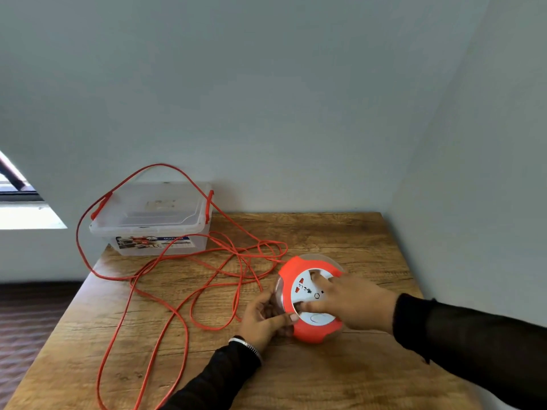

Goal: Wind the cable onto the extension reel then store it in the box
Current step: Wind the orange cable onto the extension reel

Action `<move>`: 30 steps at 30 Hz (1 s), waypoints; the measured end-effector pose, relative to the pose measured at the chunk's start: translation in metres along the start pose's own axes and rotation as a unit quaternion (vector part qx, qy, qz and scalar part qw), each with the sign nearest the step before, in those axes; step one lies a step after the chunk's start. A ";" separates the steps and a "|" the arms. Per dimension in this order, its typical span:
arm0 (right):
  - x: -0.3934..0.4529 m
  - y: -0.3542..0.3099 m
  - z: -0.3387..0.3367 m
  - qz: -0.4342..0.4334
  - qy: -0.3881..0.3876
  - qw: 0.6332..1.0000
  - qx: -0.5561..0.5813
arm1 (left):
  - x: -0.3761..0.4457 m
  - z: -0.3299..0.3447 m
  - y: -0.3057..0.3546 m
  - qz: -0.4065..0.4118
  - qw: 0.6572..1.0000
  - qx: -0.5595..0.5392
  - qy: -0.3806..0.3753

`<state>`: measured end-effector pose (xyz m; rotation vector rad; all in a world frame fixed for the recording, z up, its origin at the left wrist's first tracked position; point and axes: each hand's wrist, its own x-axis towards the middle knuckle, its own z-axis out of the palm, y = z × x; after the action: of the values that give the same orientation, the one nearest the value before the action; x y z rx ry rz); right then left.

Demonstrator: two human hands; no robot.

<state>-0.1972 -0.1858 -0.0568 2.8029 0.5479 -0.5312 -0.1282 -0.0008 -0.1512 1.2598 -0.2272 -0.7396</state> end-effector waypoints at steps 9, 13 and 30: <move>0.019 0.009 0.002 0.025 0.060 0.998 -0.023 | -0.001 0.000 0.000 0.012 1.000 -0.001 0.022; 0.022 -0.011 0.018 0.183 0.139 0.966 0.118 | 0.000 0.001 -0.001 0.024 0.999 -0.007 0.025; -0.011 -0.016 0.017 0.342 0.196 0.865 0.311 | 0.032 0.008 0.079 -0.038 0.977 0.208 0.010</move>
<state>-0.2180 -0.1801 -0.0710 3.4110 -0.7050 0.0457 -0.0788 -0.0179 -0.0830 1.6802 -0.3296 -0.7686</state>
